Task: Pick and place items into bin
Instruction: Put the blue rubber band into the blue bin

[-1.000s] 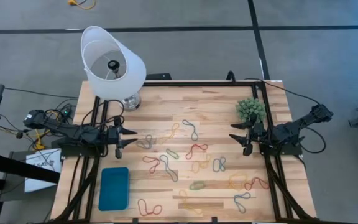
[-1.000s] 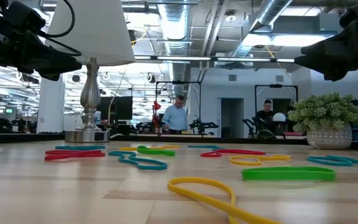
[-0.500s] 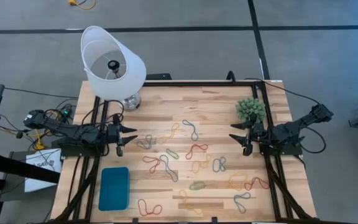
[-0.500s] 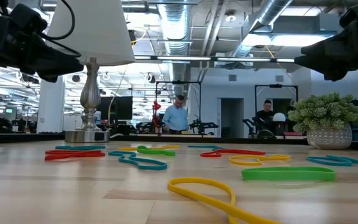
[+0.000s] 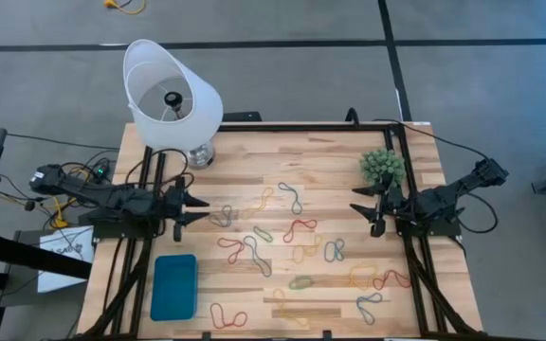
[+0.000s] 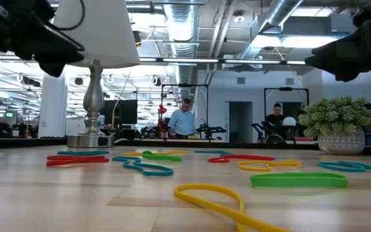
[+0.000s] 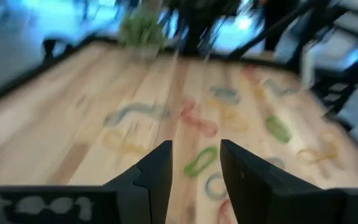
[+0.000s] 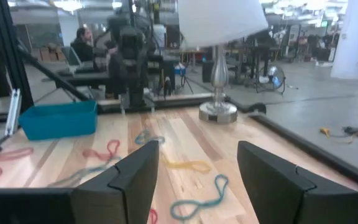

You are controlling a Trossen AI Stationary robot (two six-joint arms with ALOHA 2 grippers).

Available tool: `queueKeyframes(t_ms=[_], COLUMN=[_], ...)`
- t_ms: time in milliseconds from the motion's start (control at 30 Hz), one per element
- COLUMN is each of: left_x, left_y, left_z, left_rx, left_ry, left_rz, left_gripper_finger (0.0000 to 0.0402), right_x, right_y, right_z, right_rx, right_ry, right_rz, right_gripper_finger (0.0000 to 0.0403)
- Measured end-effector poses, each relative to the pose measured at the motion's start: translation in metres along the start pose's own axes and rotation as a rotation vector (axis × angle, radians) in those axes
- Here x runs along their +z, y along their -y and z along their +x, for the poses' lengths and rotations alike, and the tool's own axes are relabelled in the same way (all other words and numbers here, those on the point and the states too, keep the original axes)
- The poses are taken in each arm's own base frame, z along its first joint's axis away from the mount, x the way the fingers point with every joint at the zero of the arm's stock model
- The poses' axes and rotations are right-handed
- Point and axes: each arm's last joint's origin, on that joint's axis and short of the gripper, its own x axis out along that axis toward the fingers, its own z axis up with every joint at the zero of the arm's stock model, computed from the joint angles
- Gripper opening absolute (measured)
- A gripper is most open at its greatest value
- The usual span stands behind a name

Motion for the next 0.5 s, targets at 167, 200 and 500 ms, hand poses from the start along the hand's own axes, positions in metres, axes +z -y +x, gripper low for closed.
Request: queueKeyframes(t_ms=[167, 200, 500], left_x=[-0.010, -0.016, -0.046], left_y=[0.001, 0.001, 0.009], left_z=[0.024, 0.029, 0.073], left_rx=[0.099, 0.110, 0.141], left_ry=[-0.215, -0.262, -0.380], left_rz=[-0.047, -0.048, -0.121], left_gripper_finger=[0.0123, 0.0123, 0.0123], right_x=[0.008, 0.009, 0.011], right_y=[0.001, 0.001, 0.007], right_z=[0.000, 0.000, 0.002], right_rx=[-0.004, -0.008, -0.096], right_ry=[0.070, 0.081, 0.094], right_rz=[0.043, 0.047, 0.056], right_gripper_finger=[0.0214, 0.0214, 0.0214])
